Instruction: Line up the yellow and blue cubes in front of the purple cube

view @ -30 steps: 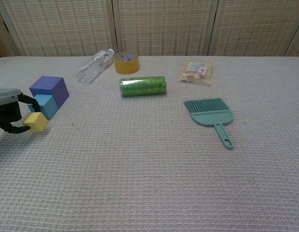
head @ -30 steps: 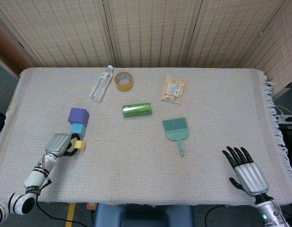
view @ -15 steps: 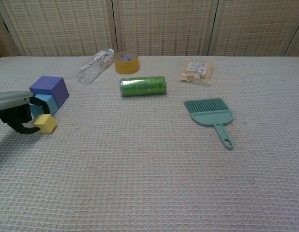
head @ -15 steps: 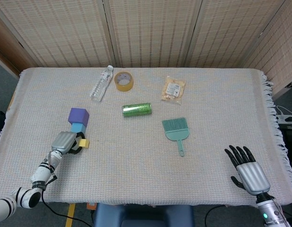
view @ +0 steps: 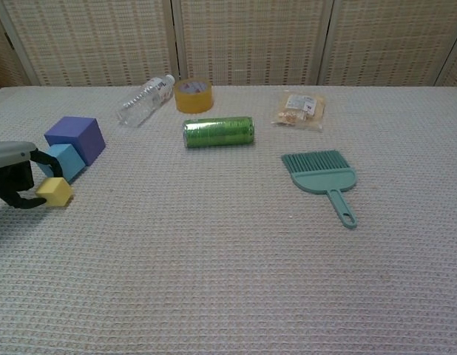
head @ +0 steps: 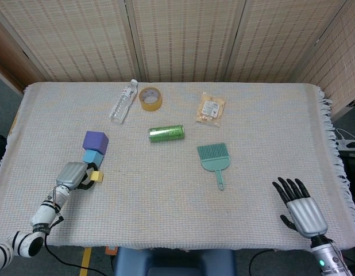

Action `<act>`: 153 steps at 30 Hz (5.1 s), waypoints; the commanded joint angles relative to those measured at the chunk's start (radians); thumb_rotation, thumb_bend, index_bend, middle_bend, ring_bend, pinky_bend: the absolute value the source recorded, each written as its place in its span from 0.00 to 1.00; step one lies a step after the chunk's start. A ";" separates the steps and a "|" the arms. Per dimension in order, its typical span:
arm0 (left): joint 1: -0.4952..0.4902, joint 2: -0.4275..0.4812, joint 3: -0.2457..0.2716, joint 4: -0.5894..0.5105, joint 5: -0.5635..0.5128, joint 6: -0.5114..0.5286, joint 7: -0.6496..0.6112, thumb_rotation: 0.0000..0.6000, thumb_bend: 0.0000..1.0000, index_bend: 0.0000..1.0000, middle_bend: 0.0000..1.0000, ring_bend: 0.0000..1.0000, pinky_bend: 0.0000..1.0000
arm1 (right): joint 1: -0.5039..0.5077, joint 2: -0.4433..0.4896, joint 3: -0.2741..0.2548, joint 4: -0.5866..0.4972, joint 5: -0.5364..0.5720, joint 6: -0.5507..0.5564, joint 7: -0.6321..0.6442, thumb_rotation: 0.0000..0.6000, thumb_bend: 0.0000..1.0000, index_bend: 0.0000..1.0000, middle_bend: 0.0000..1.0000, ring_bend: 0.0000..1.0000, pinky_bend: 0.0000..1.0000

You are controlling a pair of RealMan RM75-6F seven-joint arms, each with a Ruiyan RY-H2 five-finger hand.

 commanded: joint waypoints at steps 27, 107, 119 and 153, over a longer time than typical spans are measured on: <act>0.005 -0.002 0.013 0.050 0.001 -0.002 -0.024 1.00 0.38 0.50 1.00 1.00 1.00 | -0.006 -0.006 -0.005 -0.003 -0.006 0.013 -0.011 1.00 0.03 0.00 0.00 0.00 0.00; 0.153 0.030 0.097 -0.137 0.085 0.199 0.162 1.00 0.39 0.23 1.00 1.00 1.00 | -0.027 0.034 -0.035 -0.011 -0.089 0.063 0.052 1.00 0.03 0.00 0.00 0.00 0.00; 0.137 0.017 0.087 -0.110 0.072 0.164 0.152 1.00 0.39 0.20 1.00 1.00 1.00 | -0.027 0.032 -0.030 -0.012 -0.082 0.060 0.050 1.00 0.03 0.00 0.00 0.00 0.00; 0.117 -0.022 0.050 -0.008 0.024 0.117 0.095 1.00 0.38 0.22 1.00 1.00 1.00 | -0.026 0.029 -0.028 -0.012 -0.077 0.053 0.043 1.00 0.03 0.00 0.00 0.00 0.00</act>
